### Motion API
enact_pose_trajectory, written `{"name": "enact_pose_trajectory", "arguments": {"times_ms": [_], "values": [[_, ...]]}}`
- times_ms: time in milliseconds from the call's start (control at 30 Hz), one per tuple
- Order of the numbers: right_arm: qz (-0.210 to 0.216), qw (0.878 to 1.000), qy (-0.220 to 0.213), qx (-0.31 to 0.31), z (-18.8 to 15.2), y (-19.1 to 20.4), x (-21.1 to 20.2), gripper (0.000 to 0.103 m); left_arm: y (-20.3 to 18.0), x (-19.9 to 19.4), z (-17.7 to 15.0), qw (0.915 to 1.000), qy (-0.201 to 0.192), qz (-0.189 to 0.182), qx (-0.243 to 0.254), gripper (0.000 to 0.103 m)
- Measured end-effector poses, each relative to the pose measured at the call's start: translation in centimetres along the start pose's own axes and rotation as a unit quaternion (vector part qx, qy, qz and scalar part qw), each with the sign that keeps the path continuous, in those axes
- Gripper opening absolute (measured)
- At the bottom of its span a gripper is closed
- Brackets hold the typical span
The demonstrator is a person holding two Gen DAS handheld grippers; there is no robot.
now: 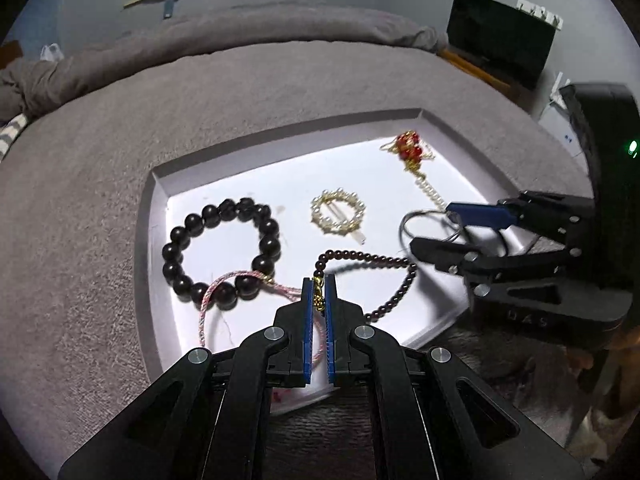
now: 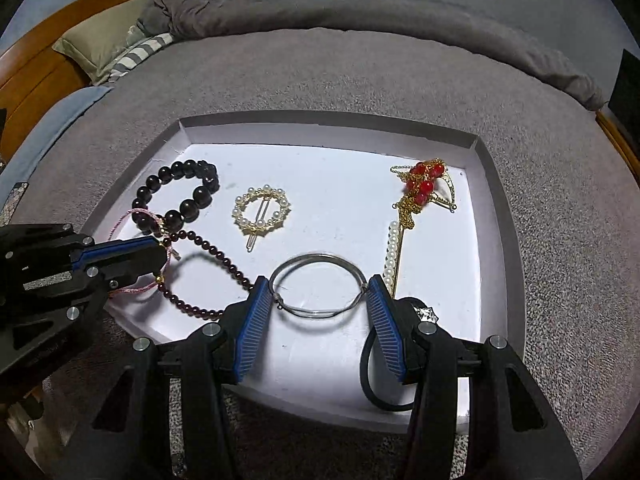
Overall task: Organize jewelry
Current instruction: 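Lower both items into the tray and open both tools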
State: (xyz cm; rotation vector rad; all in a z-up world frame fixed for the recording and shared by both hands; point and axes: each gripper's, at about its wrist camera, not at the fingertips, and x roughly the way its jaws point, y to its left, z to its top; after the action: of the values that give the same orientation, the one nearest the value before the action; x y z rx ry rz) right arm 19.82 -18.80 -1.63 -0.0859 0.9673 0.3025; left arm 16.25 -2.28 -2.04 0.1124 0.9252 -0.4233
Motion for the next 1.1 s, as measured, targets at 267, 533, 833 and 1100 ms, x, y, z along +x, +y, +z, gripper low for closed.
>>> {"name": "enact_pose_trajectory", "arguments": {"times_ms": [267, 533, 833, 1100], "values": [[0.000, 1.000, -0.003, 0.004, 0.3, -0.1, 0.0, 0.051, 0.3, 0.2, -0.1, 0.9999, 0.004, 0.013, 0.000, 0.005], [-0.003, 1.000, -0.019, 0.000, 0.2, 0.1, -1.2, 0.052, 0.5, -0.3, 0.0, 0.9998, -0.002, 0.021, 0.002, 0.009], [0.000, 0.998, -0.060, 0.020, -0.2, -0.7, -4.7, 0.053, 0.3, -1.7, -0.5, 0.9994, -0.012, 0.033, 0.003, 0.021], [-0.001, 0.995, -0.089, 0.049, -2.2, -1.8, -7.4, 0.075, -0.1, -4.4, -1.6, 0.9986, -0.034, 0.040, 0.003, 0.056]]}}
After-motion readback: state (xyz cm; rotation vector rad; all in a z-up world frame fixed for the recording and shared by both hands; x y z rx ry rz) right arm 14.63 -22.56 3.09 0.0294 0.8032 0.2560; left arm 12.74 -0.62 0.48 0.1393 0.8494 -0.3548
